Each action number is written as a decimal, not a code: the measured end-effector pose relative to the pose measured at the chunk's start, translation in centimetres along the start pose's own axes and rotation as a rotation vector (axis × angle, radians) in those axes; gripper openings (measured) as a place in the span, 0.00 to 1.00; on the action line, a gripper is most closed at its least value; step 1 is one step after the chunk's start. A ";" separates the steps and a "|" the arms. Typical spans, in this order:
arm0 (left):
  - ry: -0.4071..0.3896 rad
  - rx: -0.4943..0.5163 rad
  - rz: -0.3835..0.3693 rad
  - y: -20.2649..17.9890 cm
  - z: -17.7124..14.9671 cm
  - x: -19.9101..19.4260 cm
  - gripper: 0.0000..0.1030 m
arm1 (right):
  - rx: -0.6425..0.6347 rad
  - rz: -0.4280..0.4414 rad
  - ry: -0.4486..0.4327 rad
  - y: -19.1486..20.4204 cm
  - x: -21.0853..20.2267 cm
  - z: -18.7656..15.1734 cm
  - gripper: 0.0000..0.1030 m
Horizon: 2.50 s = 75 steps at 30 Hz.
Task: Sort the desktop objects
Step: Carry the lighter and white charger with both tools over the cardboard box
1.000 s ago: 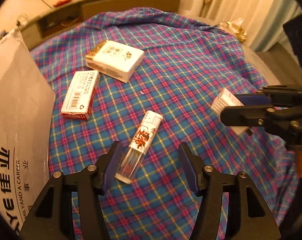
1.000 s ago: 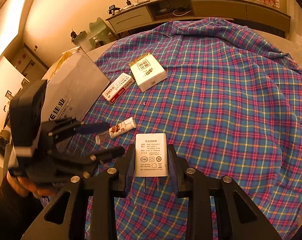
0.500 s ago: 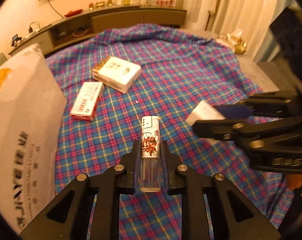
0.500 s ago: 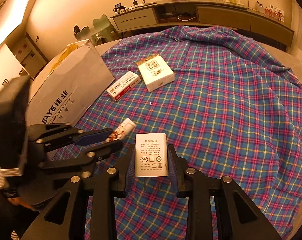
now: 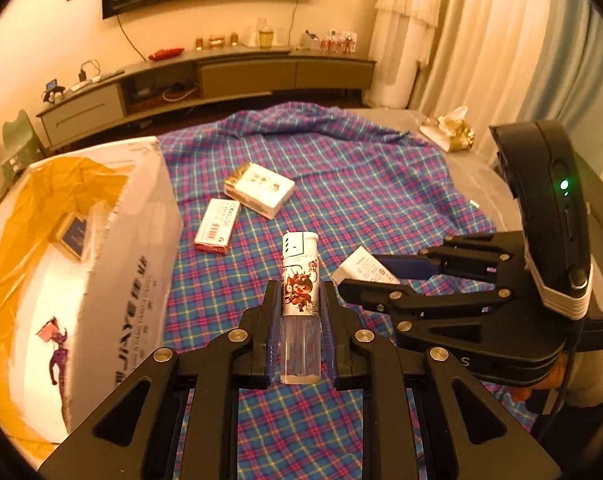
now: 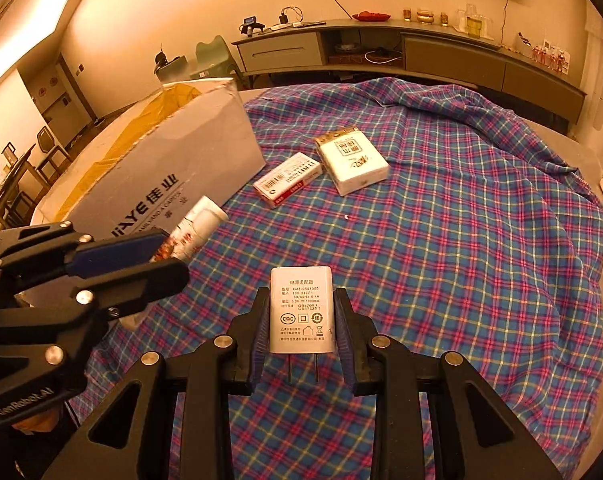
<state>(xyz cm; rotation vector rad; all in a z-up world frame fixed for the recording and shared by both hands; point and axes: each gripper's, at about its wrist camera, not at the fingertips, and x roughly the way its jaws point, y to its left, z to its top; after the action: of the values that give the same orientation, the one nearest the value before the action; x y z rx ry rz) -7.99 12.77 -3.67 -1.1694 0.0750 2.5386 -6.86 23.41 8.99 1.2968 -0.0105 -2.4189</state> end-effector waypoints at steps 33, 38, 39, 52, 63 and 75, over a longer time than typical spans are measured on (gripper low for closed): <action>-0.224 -0.148 -0.007 7.2 0.3 -10.7 0.19 | -0.128 0.008 -0.102 11.4 -7.6 5.5 0.31; -0.251 -0.187 0.004 9.1 0.3 -11.9 0.19 | -0.165 0.015 -0.100 13.5 -6.9 6.5 0.31; -0.254 -0.193 0.007 9.4 0.3 -12.0 0.19 | -0.174 0.017 -0.099 14.0 -6.7 6.7 0.31; -0.264 -0.332 0.031 14.9 -0.2 -12.6 0.19 | -0.258 0.028 -0.078 18.1 -4.8 8.6 0.31; -0.219 -0.429 0.046 17.8 -0.4 -11.1 0.19 | -0.317 0.015 -0.028 19.5 -1.5 10.2 0.31; -0.095 -0.545 0.073 20.8 -0.5 -6.7 0.19 | -0.358 -0.022 0.042 19.4 2.9 13.0 0.31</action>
<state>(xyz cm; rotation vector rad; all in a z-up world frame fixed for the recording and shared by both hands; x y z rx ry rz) -10.44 -8.84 -0.96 -1.2363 -0.6453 2.7626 -12.19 2.26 17.81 1.1843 0.4297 -2.2749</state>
